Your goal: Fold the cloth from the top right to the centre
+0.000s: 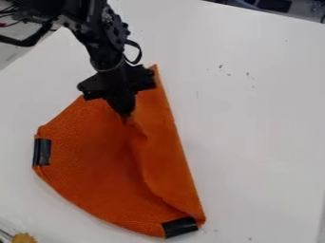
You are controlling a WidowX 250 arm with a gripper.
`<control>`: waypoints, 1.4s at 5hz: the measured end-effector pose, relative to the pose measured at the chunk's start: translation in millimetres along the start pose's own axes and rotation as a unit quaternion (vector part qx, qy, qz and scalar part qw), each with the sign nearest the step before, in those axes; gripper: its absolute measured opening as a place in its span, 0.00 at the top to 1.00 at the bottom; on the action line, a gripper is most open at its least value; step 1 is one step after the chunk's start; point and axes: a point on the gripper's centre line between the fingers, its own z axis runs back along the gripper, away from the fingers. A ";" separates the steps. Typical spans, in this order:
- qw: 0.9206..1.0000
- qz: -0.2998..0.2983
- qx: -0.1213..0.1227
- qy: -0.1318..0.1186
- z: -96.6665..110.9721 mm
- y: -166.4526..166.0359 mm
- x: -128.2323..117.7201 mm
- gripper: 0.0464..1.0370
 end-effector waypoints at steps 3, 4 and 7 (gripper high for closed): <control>0.995 -0.053 0.075 0.029 -4.4 20.2 5.4 0.03; 0.988 -0.112 0.100 0.043 1.5 17.5 15.8 0.04; 0.976 -0.192 0.066 0.079 1.8 -26.4 28.8 0.04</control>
